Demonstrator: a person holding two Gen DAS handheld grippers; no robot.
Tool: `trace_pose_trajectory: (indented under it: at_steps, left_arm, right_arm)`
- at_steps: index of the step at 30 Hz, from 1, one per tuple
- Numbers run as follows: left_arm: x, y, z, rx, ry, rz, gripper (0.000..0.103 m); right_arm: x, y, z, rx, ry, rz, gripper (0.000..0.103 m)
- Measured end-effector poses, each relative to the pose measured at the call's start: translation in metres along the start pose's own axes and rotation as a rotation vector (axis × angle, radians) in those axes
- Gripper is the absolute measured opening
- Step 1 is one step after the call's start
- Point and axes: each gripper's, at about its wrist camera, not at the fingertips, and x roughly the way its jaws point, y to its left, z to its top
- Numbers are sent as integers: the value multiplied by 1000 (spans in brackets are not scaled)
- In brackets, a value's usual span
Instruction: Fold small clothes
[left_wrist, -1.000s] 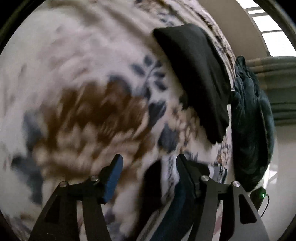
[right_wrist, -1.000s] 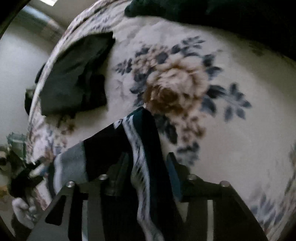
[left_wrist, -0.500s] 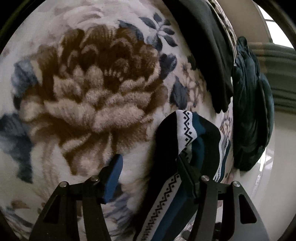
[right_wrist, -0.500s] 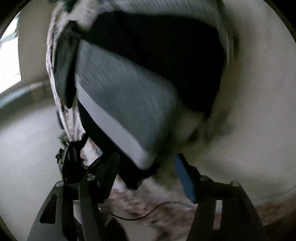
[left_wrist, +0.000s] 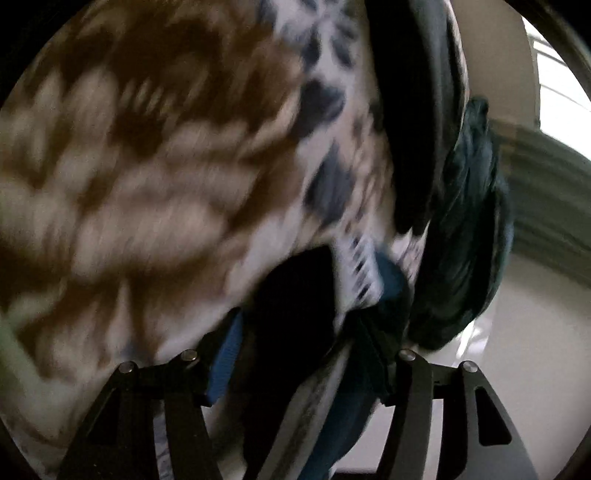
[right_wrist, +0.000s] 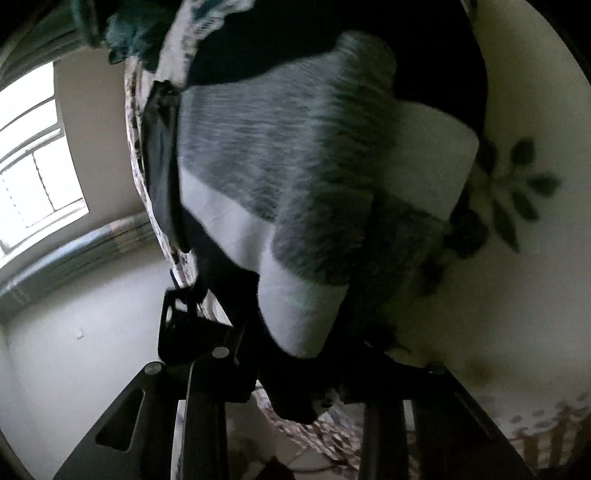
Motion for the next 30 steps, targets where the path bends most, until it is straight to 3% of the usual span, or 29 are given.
trace_pose_trajectory:
  at_steps: [2, 4, 8, 12, 15, 18, 21, 22, 23, 24, 30]
  left_arm:
    - [-3, -13, 15, 21, -41, -46, 56]
    - [-3, -24, 31, 66, -58, -42, 57]
    - [-20, -36, 37, 171, -71, 64, 58]
    - [-34, -21, 14, 153, -18, 132, 59]
    - [-30, -12, -7, 138, 50, 127, 59]
    - [-1, -17, -20, 117, 138, 90, 59]
    - [21, -25, -11, 127, 86, 98, 60]
    - [28, -27, -5, 120, 64, 94, 60]
    - [30, -29, -2, 121, 50, 89, 60]
    - [32, -31, 1, 126, 39, 85, 60]
    - [35, -55, 6, 312, 13, 130, 60]
  right_arm:
    - [-10, 4, 0, -26, -7, -29, 31]
    - [-13, 2, -3, -33, -8, -54, 31]
    - [-4, -13, -8, -41, 16, -104, 33]
    - [-1, -19, -3, -79, 57, -197, 61]
    - [-17, -18, -3, -98, 36, -158, 61]
    - [-31, -21, -2, -94, 14, -129, 62]
    - [-31, -27, 8, -46, 5, -64, 62]
    - [-29, -31, 7, -36, 0, -45, 58]
    - [-27, -32, 7, -36, 2, -40, 48]
    - [-23, -32, 6, -41, 7, -51, 28]
    - [-25, -32, -17, -88, 3, -104, 22]
